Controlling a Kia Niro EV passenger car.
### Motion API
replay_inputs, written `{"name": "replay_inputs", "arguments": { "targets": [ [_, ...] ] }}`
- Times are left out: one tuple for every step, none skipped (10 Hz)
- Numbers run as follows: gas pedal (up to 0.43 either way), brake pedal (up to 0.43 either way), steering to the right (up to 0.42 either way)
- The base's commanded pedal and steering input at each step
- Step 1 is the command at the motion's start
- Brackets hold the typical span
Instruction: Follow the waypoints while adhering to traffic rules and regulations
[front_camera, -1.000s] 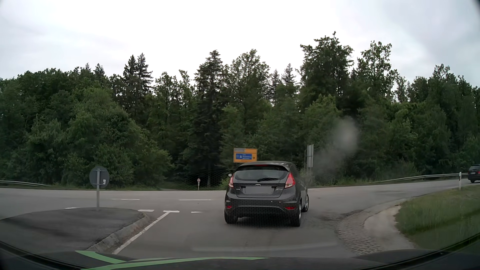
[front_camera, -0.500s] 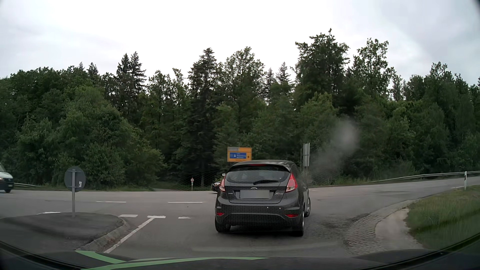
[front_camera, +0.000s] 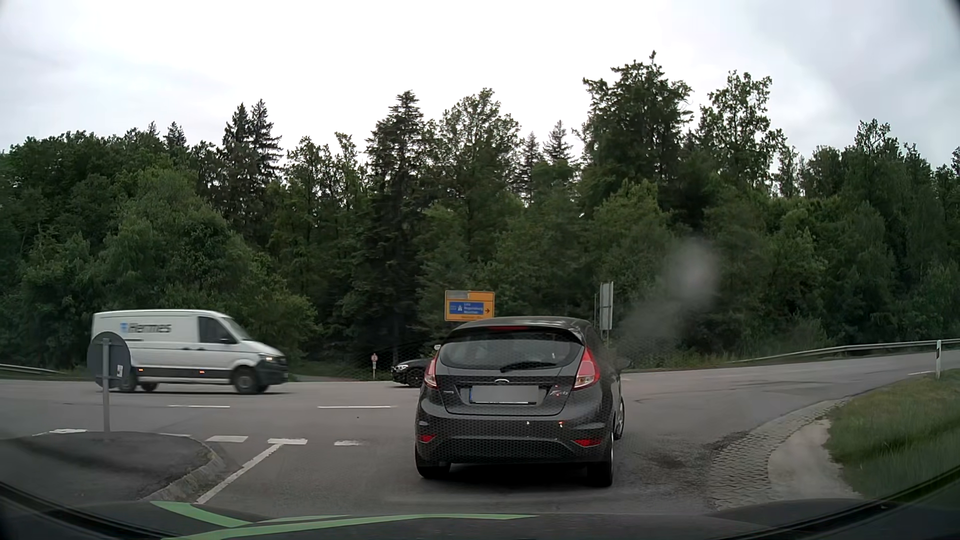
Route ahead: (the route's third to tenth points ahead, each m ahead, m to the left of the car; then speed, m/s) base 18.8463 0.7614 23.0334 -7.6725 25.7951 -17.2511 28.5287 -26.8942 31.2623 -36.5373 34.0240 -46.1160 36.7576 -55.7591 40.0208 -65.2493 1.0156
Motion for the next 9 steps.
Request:
{"name": "replay_inputs", "arguments": {
  "targets": [
    [0.000,0.232,0.091],
    [0.000,0.232,0.092],
    [0.000,0.226,0.093],
    [0.000,0.226,0.093],
    [0.000,0.226,0.093],
    [0.000,0.226,0.093],
    [0.000,0.226,0.092],
    [0.000,0.226,0.093],
    [0.000,0.226,0.093]
  ]
}}
